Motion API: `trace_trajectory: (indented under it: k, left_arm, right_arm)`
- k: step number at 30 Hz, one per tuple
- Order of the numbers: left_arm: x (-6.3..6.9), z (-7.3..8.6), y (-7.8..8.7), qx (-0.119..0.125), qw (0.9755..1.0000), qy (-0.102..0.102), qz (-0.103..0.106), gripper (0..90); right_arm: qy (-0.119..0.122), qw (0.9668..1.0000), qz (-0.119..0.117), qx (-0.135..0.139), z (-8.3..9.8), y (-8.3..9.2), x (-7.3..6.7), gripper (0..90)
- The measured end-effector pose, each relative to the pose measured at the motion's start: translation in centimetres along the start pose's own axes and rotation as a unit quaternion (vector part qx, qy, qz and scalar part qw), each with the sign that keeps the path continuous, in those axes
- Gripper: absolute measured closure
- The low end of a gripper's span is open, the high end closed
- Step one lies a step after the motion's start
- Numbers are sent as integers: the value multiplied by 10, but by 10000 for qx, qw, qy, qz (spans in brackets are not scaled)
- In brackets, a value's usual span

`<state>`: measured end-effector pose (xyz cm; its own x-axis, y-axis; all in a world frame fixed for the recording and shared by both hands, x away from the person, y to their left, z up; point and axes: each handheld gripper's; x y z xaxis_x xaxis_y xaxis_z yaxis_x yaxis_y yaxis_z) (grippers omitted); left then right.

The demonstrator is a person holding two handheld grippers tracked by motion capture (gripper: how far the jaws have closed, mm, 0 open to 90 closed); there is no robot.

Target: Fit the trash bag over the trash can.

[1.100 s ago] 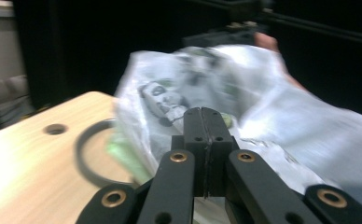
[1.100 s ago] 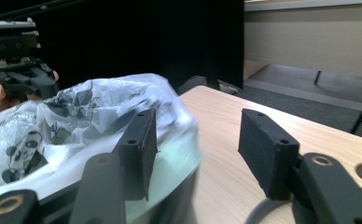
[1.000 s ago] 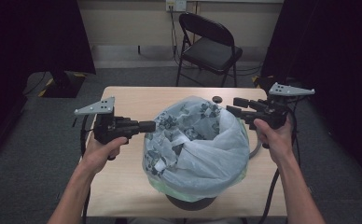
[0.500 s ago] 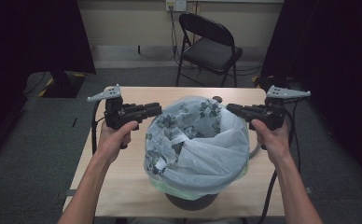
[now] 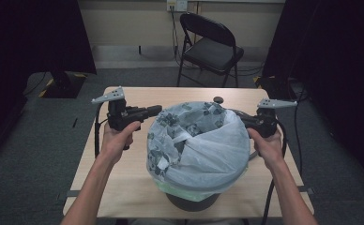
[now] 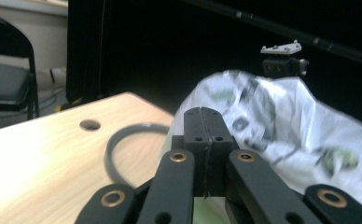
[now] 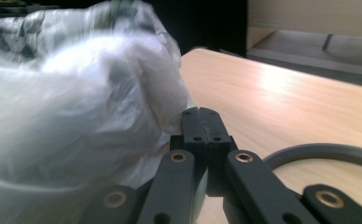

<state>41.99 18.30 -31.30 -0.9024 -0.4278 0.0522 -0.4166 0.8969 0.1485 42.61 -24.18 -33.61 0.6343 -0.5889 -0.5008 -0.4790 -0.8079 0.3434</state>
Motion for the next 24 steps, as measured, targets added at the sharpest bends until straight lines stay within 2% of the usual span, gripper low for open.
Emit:
trace_trajectory:
  k: [5, 8, 9, 11, 13, 16, 17, 20, 22, 24]
  left_arm:
    - [0, 10, 0, -185, 9998, -62, 36, 900]
    - [-1, 12, 3, -184, 9998, -32, -29, 900]
    - [-1, 11, 6, -155, 9998, -46, -61, 900]
    - [0, 9, 11, -99, 9999, -43, -130, 859]
    - [3, 5, 17, -92, 9997, -140, -200, 797]
    - [8, 0, 27, 73, 9993, -106, -343, 690]
    - [11, -3, 31, 168, 9991, -158, -349, 674]
    - [18, -9, 37, 275, 9989, -248, -285, 588]
    - [24, -13, 34, 277, 9991, -322, 10, 553]
    - [30, -15, 29, 180, 9988, -453, 19, 517]
  right_arm:
    - [-52, 9995, 91, -308, 25, -18, 11, 900]
    - [-51, 9995, -9, -327, 27, -19, 14, 900]
    - [-37, 9995, 49, -320, 25, -17, 14, 830]
    - [-103, 9994, 235, -227, 19, -13, 13, 683]
    - [-130, 9994, 303, -49, 9, -6, 11, 598]
    - [-171, 9988, 389, 258, -5, 6, 6, 575]
    - [-188, 9983, 438, 349, -9, 10, 4, 559]
    - [-169, 9970, 552, 522, -19, 16, -1, 536]
    - [-171, 9968, 498, 594, -25, 19, -5, 504]
    - [-154, 9970, 357, 675, -29, 20, -10, 485]
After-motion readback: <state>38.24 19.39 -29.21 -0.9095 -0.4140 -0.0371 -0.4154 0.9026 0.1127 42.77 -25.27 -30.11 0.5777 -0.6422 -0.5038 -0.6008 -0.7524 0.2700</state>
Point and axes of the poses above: each handheld gripper's, and its own axes: y roughly backward along the jaws, z roughly out of its underside, x roughly to its right, and after that the axes turned 15 degrees about -y, right-handed
